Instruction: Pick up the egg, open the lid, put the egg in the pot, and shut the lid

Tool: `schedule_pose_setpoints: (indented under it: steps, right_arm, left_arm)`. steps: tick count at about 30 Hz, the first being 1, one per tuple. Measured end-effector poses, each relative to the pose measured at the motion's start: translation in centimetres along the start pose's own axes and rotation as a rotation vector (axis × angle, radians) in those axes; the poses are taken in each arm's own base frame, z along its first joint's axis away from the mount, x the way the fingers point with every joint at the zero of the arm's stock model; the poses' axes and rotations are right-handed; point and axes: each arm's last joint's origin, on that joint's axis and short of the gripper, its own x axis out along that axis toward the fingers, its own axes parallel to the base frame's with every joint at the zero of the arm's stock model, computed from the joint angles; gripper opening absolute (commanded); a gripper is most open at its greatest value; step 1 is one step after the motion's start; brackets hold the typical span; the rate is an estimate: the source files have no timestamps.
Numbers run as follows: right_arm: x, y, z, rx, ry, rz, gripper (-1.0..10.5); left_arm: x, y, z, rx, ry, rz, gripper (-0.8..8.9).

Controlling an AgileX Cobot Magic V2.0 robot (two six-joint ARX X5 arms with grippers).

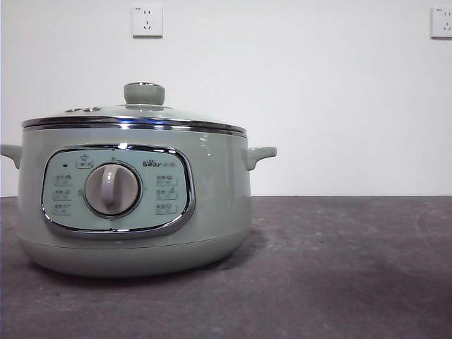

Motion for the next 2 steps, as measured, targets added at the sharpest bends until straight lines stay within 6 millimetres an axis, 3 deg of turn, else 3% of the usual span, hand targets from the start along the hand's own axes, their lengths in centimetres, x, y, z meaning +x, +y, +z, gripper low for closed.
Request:
schedule_pose_setpoints:
  steps: [2]
  right_arm:
    - [0.0, 0.0, 0.0, 0.0, 0.0, 0.0, 0.0]
  left_arm:
    - [0.0, 0.0, 0.0, 0.0, 0.0, 0.0, -0.03]
